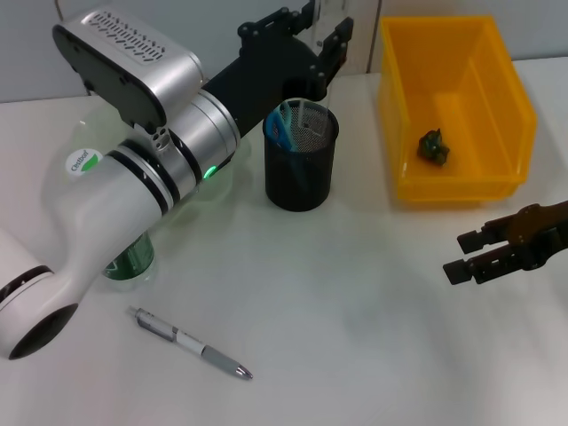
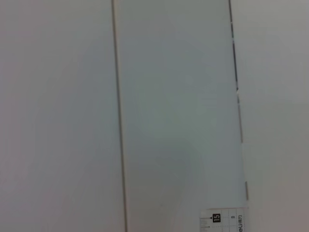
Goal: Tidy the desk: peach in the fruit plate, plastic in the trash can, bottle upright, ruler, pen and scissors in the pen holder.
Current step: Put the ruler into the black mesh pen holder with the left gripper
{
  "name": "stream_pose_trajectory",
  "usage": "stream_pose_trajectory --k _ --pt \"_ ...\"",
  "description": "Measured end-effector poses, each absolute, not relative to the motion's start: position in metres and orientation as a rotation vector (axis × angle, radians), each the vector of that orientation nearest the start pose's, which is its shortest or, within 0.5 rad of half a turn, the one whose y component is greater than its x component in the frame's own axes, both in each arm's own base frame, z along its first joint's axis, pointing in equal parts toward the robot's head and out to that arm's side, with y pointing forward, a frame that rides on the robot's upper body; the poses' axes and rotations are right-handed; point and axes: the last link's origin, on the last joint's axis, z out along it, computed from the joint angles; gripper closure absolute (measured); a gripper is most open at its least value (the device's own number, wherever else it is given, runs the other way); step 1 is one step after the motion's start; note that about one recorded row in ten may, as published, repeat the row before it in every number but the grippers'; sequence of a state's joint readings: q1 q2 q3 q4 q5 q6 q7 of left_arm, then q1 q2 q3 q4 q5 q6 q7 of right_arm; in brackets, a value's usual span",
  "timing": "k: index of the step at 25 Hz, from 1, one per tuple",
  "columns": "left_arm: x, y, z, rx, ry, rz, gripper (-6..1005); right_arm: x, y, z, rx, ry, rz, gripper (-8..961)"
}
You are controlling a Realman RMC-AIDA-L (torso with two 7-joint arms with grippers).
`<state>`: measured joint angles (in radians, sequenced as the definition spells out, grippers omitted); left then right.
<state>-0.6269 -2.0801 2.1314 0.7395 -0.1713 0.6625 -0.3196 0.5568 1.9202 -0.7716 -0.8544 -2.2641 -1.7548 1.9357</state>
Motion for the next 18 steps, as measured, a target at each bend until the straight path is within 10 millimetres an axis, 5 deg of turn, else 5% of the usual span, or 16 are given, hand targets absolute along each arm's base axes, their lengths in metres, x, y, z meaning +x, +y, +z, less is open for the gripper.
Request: stream_pose_trajectory --k 18 --pt "-0.124 0.382 -0.098 -2.209 -0.278 -0.922 617 0.277 0.331 0.066 -2.822 1.141 0.185 114"
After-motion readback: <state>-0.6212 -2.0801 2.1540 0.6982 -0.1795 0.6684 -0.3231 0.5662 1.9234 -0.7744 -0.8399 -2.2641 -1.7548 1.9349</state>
